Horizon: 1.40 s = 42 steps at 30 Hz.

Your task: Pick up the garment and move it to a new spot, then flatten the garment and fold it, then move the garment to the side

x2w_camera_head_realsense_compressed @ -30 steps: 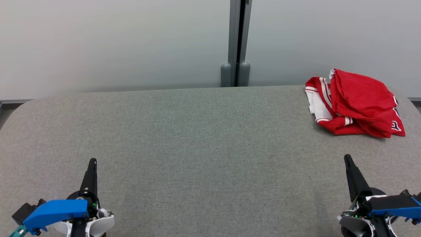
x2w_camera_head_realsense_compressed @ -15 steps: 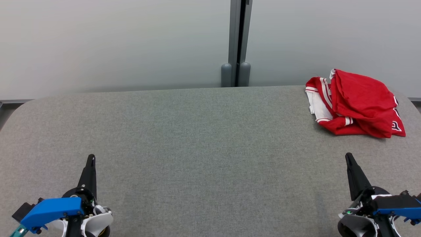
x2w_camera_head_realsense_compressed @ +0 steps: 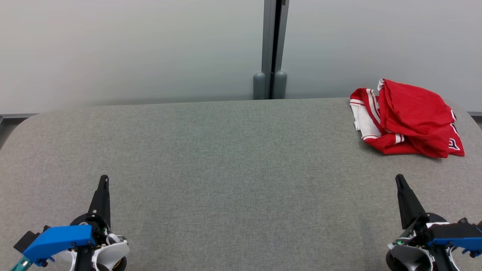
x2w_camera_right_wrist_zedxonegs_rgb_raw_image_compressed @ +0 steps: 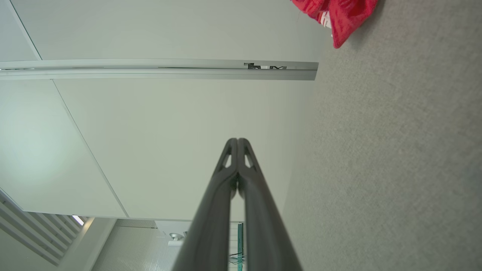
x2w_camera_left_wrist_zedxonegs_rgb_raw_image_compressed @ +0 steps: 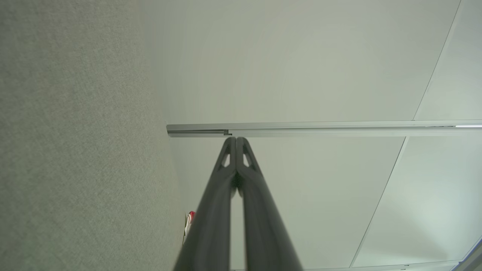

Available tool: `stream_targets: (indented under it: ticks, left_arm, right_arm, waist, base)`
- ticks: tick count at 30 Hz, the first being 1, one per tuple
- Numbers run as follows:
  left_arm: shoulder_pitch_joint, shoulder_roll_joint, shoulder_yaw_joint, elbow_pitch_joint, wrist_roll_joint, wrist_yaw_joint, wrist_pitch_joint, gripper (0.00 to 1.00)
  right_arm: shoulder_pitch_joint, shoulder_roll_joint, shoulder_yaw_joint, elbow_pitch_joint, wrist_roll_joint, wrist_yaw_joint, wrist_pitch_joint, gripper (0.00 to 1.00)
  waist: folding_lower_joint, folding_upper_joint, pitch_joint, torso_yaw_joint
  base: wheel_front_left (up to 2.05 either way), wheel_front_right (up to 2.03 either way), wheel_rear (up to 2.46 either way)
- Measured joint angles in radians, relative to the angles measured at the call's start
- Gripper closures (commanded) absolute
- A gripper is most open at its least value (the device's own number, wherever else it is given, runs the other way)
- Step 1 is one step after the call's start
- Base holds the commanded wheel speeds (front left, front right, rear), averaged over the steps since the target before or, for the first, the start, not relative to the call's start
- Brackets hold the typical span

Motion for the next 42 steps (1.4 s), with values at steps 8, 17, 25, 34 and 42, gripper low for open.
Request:
stream_targets:
  ticks: [8,17,25,34,42]
  left_arm:
    - [0.000,0.000,0.000,0.000,0.000,0.000,0.000,1.00]
    - [0.000,0.000,0.000,0.000,0.000,0.000,0.000,1.00]
    - [0.000,0.000,0.000,0.000,0.000,0.000,0.000,1.00]
    - [0.000,0.000,0.000,0.000,0.000,0.000,0.000,1.00]
    - [0.000,0.000,0.000,0.000,0.000,0.000,0.000,1.00]
  right_arm:
    - [0.000,0.000,0.000,0.000,0.000,0.000,0.000,1.00]
    - [0.000,0.000,0.000,0.000,0.000,0.000,0.000,1.00]
    - [0.000,0.000,0.000,0.000,0.000,0.000,0.000,1.00]
    - [0.000,0.000,0.000,0.000,0.000,0.000,0.000,1.00]
    - [0.000,0.000,0.000,0.000,0.000,0.000,0.000,1.00]
  waist:
    - [0.0000,0.0000,0.000,0.000]
    - [0.0000,0.0000,0.000,0.000]
    - [0.0000,-0.0001,0.000,0.000]
    - [0.0000,0.0000,0.000,0.000]
    - [0.0000,0.0000,0.000,0.000]
  base:
    - [0.00,0.00,0.00]
    - [0.00,0.00,0.00]
    - [0.00,0.00,0.00]
    - [0.00,0.00,0.00]
    - [0.00,0.00,0.00]
